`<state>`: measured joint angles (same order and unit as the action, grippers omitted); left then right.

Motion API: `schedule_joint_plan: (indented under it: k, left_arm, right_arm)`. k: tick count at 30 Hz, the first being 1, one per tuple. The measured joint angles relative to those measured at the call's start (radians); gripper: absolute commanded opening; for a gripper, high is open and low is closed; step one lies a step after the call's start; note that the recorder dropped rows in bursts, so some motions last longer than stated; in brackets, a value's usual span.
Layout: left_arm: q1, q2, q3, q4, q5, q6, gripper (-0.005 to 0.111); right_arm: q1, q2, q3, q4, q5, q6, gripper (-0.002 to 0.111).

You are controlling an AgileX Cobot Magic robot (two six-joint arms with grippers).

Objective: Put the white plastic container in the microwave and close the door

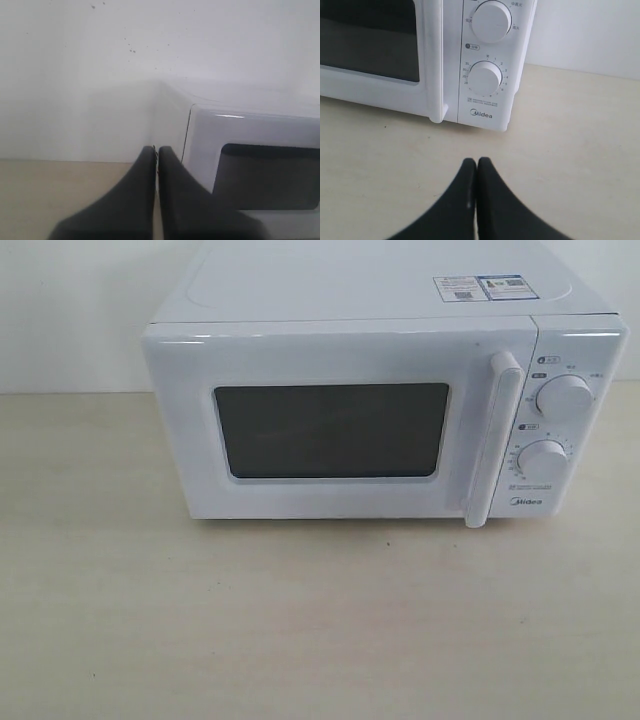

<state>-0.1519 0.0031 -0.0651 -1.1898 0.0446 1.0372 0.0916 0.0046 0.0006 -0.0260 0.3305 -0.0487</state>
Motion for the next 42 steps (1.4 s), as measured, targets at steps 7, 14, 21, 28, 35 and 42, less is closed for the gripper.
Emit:
schedule_joint_plan:
  k: [7, 14, 21, 28, 35, 42]
  left_arm:
    - [0.000, 0.000, 0.004, 0.902, 0.008, -0.738, 0.004]
    - [0.000, 0.000, 0.060, 1.204, -0.007, -0.886, 0.004]
    - [0.000, 0.000, 0.061, 1.219, 0.026, -1.037, 0.004]
    - [0.000, 0.000, 0.061, 1.226, 0.141, -1.057, 0.004]
    - [0.000, 0.000, 0.061, 1.228, 0.248, -1.044, 0.004]
    - [0.013, 0.000, 0.061, 1.228, 0.262, -1.037, 0.004]
  right_arm:
    - [0.000, 0.000, 0.000, 0.000, 0.000, 0.000, 0.000]
    - [0.000, 0.000, 0.000, 0.000, 0.000, 0.000, 0.000]
    - [0.000, 0.000, 0.000, 0.000, 0.000, 0.000, 0.000]
    - [0.000, 0.000, 0.000, 0.000, 0.000, 0.000, 0.000]
    - [0.000, 0.000, 0.000, 0.000, -0.006, 0.000, 0.000]
    - [0.000, 0.000, 0.000, 0.000, -0.006, 0.000, 0.000]
